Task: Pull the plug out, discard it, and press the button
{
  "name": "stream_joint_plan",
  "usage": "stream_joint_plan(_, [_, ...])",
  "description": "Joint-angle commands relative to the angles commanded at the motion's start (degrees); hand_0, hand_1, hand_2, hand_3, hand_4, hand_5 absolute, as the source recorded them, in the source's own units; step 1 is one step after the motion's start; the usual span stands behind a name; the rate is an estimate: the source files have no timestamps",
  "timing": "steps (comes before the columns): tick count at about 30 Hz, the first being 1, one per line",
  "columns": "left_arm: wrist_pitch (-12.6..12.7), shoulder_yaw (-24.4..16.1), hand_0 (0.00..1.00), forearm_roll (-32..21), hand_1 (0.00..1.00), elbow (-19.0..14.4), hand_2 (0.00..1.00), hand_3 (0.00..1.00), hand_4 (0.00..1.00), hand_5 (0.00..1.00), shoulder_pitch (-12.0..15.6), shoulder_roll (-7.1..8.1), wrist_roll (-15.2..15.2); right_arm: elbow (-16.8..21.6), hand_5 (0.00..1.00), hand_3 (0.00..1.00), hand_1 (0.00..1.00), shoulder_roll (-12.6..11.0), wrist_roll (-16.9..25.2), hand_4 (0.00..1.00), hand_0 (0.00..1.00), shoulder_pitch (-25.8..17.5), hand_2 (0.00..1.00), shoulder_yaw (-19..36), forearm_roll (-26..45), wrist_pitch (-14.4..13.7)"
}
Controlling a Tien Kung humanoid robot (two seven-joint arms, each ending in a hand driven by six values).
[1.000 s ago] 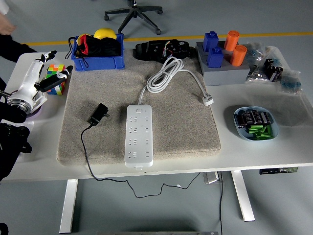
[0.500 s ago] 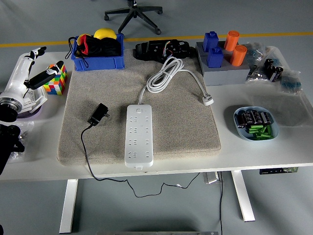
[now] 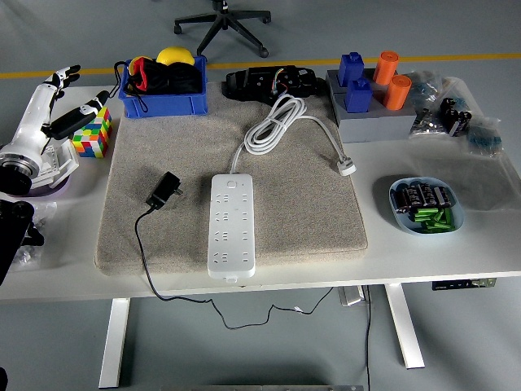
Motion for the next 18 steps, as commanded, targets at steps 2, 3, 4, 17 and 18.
stream_joint_plan(2, [-0.35, 0.18, 0.888, -1.85, 0.908, -0.79, 0.857, 0.886, 0.792, 0.542, -0.14, 0.33, 0.07, 0.0, 0.672, 0.693, 0.73, 0.12, -0.58, 0.933, 0.799, -0.14, 0.707, 1.41, -1.87, 0.11])
stream_joint_plan(3, [-0.42, 0.31, 0.888, -1.89, 0.908, -1.1, 0.857, 0.886, 0.792, 0.542, -0.26, 0.5, 0.17, 0.0, 0.672, 0.693, 0.73, 0.17, -0.66, 0.933, 0.799, -0.22, 0.707, 1.74, -2.3, 0.08])
stream_joint_plan(4, [-0.5, 0.45, 0.888, -1.92, 0.908, -1.33, 0.857, 0.886, 0.792, 0.542, -0.39, 0.65, 0.26, 0.0, 0.672, 0.693, 0.73, 0.18, -0.68, 0.933, 0.799, -0.29, 0.707, 1.86, -2.44, 0.09])
stream_joint_plan(17, [-1.32, 0.21, 0.877, -1.75, 0.877, -3.24, 0.833, 0.871, 0.793, 0.521, -0.48, 1.17, 1.04, 0.0, 0.674, 0.707, 0.758, 0.1, -0.75, 0.962, 0.82, -0.26, 0.739, 0.89, -1.59, -0.05])
stream_joint_plan(18, [-1.36, 0.09, 0.869, -1.67, 0.861, -3.34, 0.823, 0.859, 0.788, 0.491, -0.41, 1.1, 1.09, 0.0, 0.664, 0.704, 0.758, 0.13, -0.81, 0.954, 0.822, -0.28, 0.735, 0.87, -1.57, -0.03])
